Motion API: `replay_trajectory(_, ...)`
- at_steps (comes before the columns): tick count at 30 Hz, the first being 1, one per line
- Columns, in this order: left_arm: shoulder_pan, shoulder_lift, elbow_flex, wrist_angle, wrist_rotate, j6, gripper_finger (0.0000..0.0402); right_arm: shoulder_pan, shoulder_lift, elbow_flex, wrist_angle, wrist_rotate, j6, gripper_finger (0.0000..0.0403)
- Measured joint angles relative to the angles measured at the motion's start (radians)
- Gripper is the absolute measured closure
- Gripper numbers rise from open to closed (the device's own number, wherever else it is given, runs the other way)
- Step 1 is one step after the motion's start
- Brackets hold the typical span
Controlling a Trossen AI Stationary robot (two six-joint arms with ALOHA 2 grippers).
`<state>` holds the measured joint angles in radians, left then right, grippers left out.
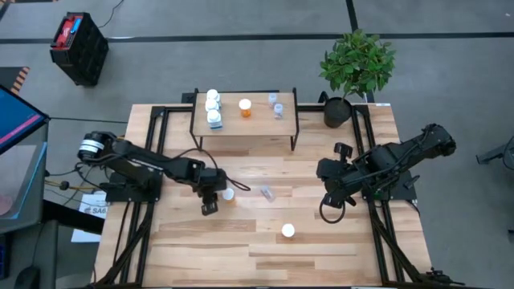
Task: Pick and place medicine bottles onto shelf by color
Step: Put the top orange pill bottle on the shelf aligned with the other orange pill bottle
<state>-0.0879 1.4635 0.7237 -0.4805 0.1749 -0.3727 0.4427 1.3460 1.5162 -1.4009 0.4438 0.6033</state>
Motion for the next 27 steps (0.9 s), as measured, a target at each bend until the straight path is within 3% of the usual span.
replay_trajectory(4, 0.000, 0.000, 0.066, -0.164, 0.000, 0.060, 0.0351, 0.000, 0.000, 0.000, 0.001, 0.000, 0.000, 0.0333)
replay_trajectory(10, 0.000, 0.000, 0.093, -0.253, -0.005, 0.104, 0.0265, 0.000, 0.000, 0.000, 0.003, 0.000, 0.000, 0.0333)
replay_trajectory(20, 0.000, 0.000, 0.095, -0.242, -0.006, 0.267, 0.0121, 0.000, 0.000, 0.000, 0.003, 0.000, 0.000, 0.0333)
replay_trajectory(27, 0.000, 0.000, 0.173, -0.244, -0.079, 0.374, 0.0065, 0.000, 0.000, 0.000, 0.003, -0.001, 0.000, 0.0333)
